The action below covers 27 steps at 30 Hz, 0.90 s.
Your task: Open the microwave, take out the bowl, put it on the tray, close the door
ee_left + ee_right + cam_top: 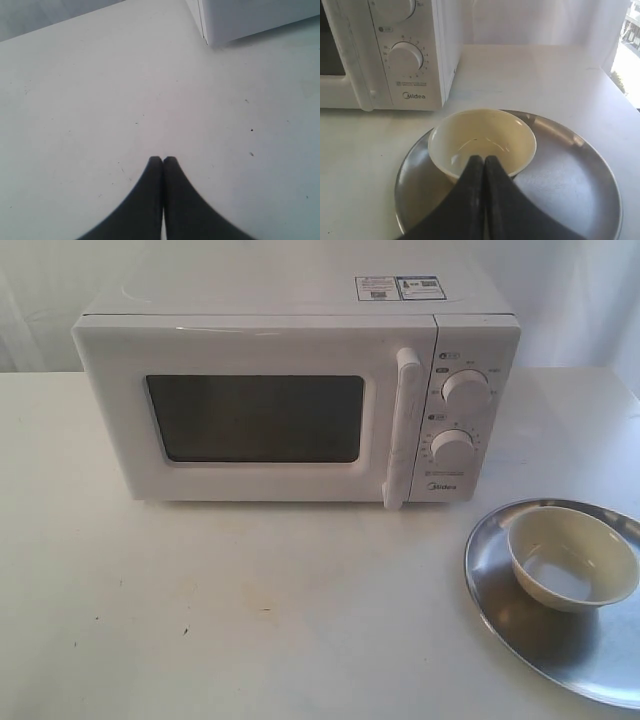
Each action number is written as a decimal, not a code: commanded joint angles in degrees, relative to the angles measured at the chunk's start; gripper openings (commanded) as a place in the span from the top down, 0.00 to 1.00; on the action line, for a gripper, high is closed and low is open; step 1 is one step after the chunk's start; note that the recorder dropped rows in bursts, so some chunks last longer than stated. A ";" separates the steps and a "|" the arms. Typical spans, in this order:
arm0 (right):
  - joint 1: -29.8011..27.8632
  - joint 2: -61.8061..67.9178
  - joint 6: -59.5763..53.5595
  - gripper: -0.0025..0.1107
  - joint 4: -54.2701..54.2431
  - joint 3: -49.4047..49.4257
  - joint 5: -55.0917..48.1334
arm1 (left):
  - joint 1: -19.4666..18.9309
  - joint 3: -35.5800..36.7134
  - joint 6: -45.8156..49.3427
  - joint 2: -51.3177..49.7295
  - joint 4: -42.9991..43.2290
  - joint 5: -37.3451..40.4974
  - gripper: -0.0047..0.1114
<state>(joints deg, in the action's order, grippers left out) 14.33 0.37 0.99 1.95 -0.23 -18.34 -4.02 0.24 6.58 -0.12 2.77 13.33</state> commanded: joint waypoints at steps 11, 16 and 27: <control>-1.85 -0.37 -0.36 0.98 0.61 0.23 0.06 | 0.08 -0.24 -0.35 0.12 -0.21 0.00 0.96; -1.85 -0.37 -0.46 0.98 0.61 0.23 -1.13 | 0.08 -0.24 -0.35 0.12 -0.21 0.00 0.96; -1.85 -0.37 -0.46 0.98 0.61 0.23 -1.13 | 0.08 -0.24 -0.35 0.12 -0.21 0.00 0.96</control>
<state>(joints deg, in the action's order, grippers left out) 12.93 0.37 0.91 2.17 -0.13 -19.39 -4.02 0.24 6.58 -0.12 2.77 13.33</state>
